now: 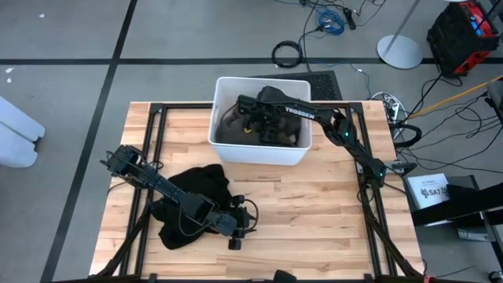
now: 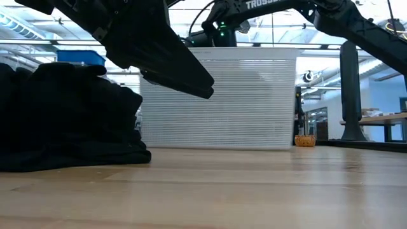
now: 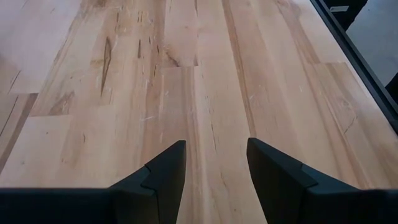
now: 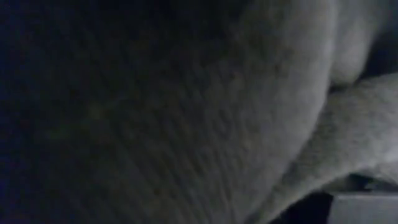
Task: Sort clothes
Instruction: Put the dark gray jacket into the white laundry bin
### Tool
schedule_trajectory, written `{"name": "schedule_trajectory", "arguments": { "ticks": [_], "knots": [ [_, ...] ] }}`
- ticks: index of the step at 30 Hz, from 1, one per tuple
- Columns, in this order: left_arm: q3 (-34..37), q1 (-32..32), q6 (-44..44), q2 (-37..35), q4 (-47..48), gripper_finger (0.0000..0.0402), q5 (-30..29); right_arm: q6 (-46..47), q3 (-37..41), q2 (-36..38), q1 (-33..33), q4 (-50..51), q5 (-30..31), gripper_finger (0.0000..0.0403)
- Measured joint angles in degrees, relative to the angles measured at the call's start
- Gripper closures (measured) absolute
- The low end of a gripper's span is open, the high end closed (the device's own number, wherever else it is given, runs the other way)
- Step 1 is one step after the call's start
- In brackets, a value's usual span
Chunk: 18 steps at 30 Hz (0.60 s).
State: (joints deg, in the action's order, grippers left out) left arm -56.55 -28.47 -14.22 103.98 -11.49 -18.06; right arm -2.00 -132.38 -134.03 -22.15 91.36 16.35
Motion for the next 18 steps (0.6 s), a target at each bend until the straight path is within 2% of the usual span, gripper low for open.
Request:
{"name": "schedule_trajectory", "arguments": {
  "ticks": [5,9,13,18],
  "knots": [
    [0.0,0.0,0.0,0.0,0.0,0.0222,0.0,-0.8,0.2,2.5,1.1,-3.4,1.9,0.0341],
    [0.0,0.0,0.0,0.0,0.0,0.0222,0.0,-1.8,0.2,4.9,2.4,-5.8,1.8,0.0317],
    [0.0,0.0,0.0,0.0,0.0,0.0222,0.1,-1.7,0.1,8.2,3.2,-5.4,1.5,0.0270],
    [0.0,0.0,0.0,0.0,0.0,0.0222,0.1,-0.9,0.0,12.7,4.1,-5.7,1.3,0.0193]
  ]
}}
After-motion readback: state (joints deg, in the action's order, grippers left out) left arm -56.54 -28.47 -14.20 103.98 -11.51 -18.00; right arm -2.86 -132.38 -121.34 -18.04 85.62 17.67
